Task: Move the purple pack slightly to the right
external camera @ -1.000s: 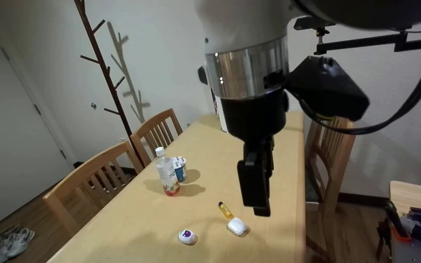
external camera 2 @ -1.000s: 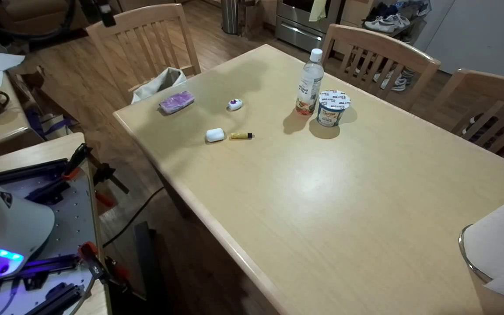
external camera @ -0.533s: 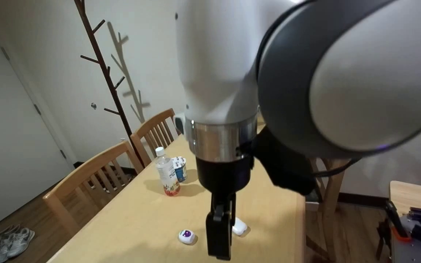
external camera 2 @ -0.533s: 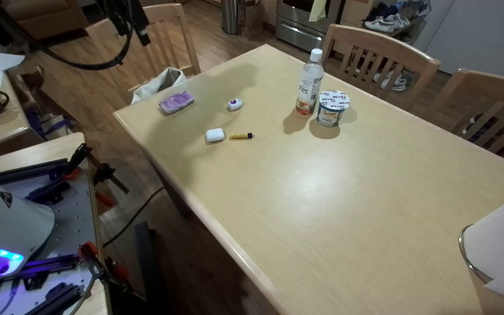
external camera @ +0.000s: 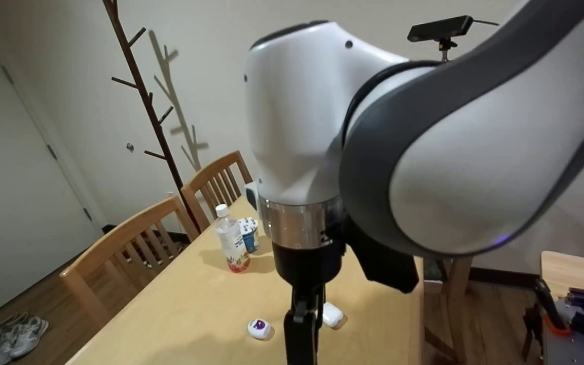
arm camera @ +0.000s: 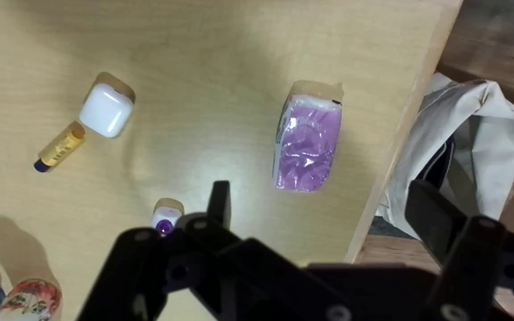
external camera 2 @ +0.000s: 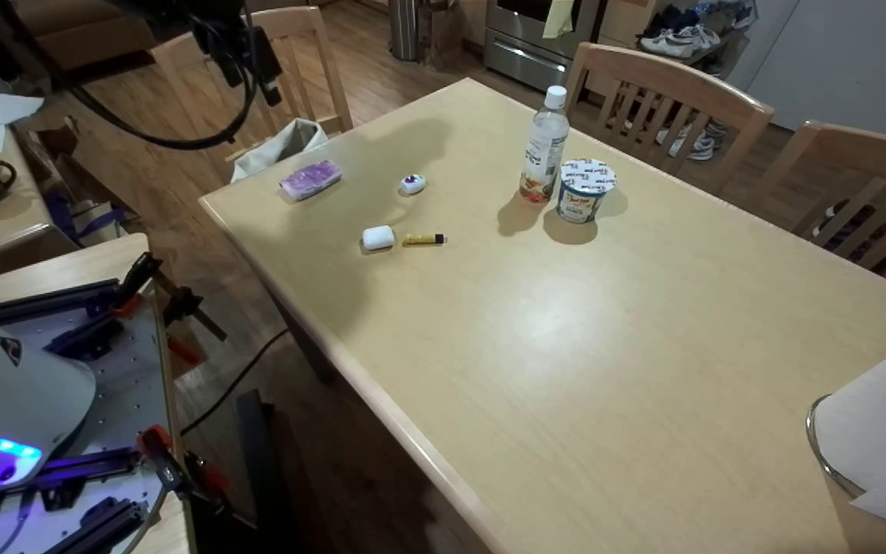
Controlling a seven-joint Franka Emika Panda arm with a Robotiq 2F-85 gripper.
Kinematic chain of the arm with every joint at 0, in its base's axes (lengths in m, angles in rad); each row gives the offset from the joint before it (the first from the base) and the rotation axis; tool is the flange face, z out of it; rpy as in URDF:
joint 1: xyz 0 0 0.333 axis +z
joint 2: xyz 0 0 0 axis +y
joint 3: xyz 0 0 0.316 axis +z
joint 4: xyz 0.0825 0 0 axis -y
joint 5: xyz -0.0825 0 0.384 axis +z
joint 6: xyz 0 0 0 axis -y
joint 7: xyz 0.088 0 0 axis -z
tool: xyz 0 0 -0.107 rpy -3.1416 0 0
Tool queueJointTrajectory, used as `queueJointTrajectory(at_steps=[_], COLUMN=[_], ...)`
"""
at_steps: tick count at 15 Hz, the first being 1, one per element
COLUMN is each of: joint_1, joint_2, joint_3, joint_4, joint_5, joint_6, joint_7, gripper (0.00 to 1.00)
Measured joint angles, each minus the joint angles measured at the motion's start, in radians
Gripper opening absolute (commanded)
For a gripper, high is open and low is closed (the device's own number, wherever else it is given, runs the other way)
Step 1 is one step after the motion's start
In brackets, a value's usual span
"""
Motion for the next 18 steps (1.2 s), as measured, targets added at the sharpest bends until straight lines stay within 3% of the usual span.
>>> queueJointTrajectory(at_steps=[3,6,10,14,18], joint_1=[0.029,0.039,0.015,0.004,0.015], joint_2=[0.116,0.295,0.455,0.514,0.524], joint_3=[-0.008,-0.012,-0.011,-0.01,-0.023], joint_4=[-0.018,0.008,0.087,0.134,0.135], joint_5=[0.099,0.225,0.221,0.21,0.077], joint_6=[0.162,0.206,0.206,0.206,0.194], joint_7=[-0.11,-0.241,-0.254,-0.253,-0.176], gripper=[1.0,1.0,1.0,1.0,1.0])
